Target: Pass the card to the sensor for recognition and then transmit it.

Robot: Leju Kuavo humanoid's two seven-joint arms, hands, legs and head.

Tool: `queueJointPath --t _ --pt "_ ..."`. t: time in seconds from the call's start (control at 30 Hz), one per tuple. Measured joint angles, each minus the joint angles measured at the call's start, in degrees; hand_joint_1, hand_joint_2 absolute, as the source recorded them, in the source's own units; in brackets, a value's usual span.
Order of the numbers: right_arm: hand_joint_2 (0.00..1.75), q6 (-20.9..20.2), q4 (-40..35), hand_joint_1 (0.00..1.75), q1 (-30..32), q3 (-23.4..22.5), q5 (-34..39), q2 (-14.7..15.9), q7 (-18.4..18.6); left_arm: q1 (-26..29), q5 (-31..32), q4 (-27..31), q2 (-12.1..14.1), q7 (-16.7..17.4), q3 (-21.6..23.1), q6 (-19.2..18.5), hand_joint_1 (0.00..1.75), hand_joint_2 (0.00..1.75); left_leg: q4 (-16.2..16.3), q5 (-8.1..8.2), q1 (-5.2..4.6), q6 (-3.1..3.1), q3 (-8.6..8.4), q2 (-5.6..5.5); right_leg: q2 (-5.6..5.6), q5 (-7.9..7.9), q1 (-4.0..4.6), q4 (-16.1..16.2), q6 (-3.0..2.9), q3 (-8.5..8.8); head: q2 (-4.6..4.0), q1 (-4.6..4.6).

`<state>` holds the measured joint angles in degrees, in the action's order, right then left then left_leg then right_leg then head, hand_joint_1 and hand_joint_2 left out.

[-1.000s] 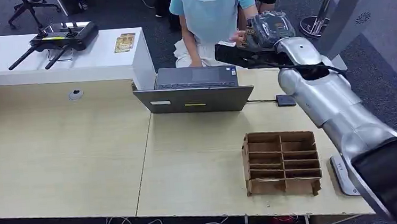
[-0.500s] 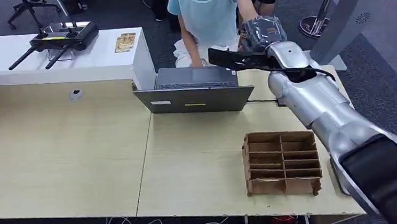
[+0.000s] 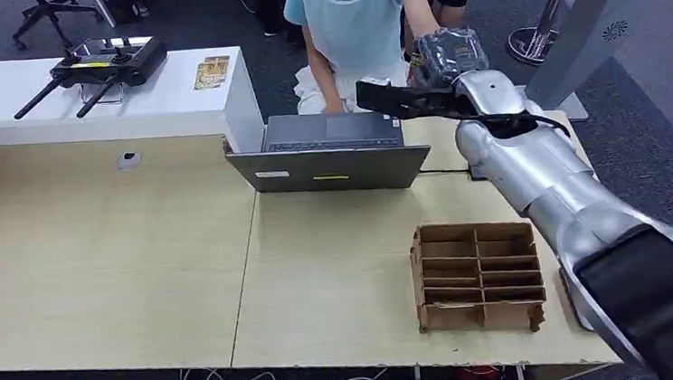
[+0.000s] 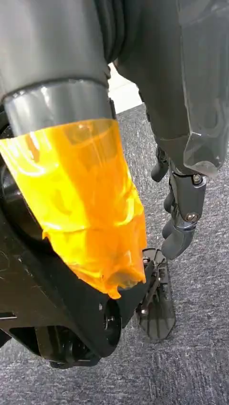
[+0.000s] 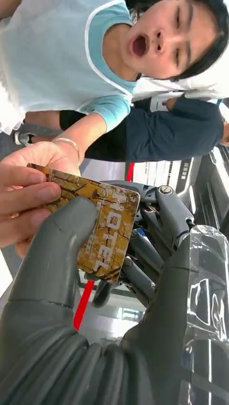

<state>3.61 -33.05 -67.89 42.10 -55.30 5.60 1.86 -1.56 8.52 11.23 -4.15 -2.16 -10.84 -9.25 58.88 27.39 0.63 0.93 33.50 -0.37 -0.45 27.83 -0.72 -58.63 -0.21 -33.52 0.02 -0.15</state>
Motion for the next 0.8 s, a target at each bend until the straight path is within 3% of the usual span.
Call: queueJointPath --t 0.1,0.13,0.37,0.47,0.6,0.8 --pt "1.75 0.0 0.1 1.68 0.0 0.0 0.0 0.0 0.0 0.0 0.0 0.0 0.0 0.0 0.0 0.0 0.0 0.0 0.0 0.0 0.0 0.0 0.0 0.0 0.0 0.0 0.0 0.0 0.0 0.0 0.0 0.0" --pt "1.75 0.1 0.2 0.0 0.0 0.0 0.0 0.0 0.0 0.0 0.0 0.0 0.0 0.0 0.0 0.0 0.0 0.0 0.0 0.0 0.0 0.0 0.0 0.0 0.0 0.0 0.0 0.0 0.0 0.0 0.0 0.0" --pt "1.75 1.1 0.4 0.0 0.0 -0.3 0.1 0.0 0.5 0.0 0.4 0.0 0.0 0.0 0.0 0.2 0.0 0.0 0.0 0.0 0.0 0.0 -0.01 0.0 0.01 0.0 0.0 0.0 0.0 0.0 0.0 0.0" --pt "1.75 4.9 -0.3 0.0 0.3 -1.7 1.8 0.0 0.1 0.1 0.9 0.0 0.0 0.0 0.0 0.3 0.0 0.0 0.0 0.0 0.0 0.0 -0.02 0.01 0.01 0.0 0.0 0.0 0.0 -0.01 0.0 0.0" --pt "1.75 8.2 -3.9 0.0 2.1 -6.1 8.1 0.2 -2.1 0.2 1.0 0.0 0.0 -0.4 0.0 0.3 0.0 0.0 0.0 0.0 0.0 0.0 -0.01 0.01 0.01 0.0 0.0 0.0 0.0 -0.01 0.0 0.0" --pt "1.75 6.0 -13.8 0.0 6.7 -15.3 20.9 0.3 -5.7 0.5 0.9 0.0 0.0 -1.2 0.0 0.5 0.0 0.0 0.0 0.0 0.0 0.0 -0.01 0.0 0.0 0.0 0.0 0.0 0.0 -0.02 -0.02 0.0"
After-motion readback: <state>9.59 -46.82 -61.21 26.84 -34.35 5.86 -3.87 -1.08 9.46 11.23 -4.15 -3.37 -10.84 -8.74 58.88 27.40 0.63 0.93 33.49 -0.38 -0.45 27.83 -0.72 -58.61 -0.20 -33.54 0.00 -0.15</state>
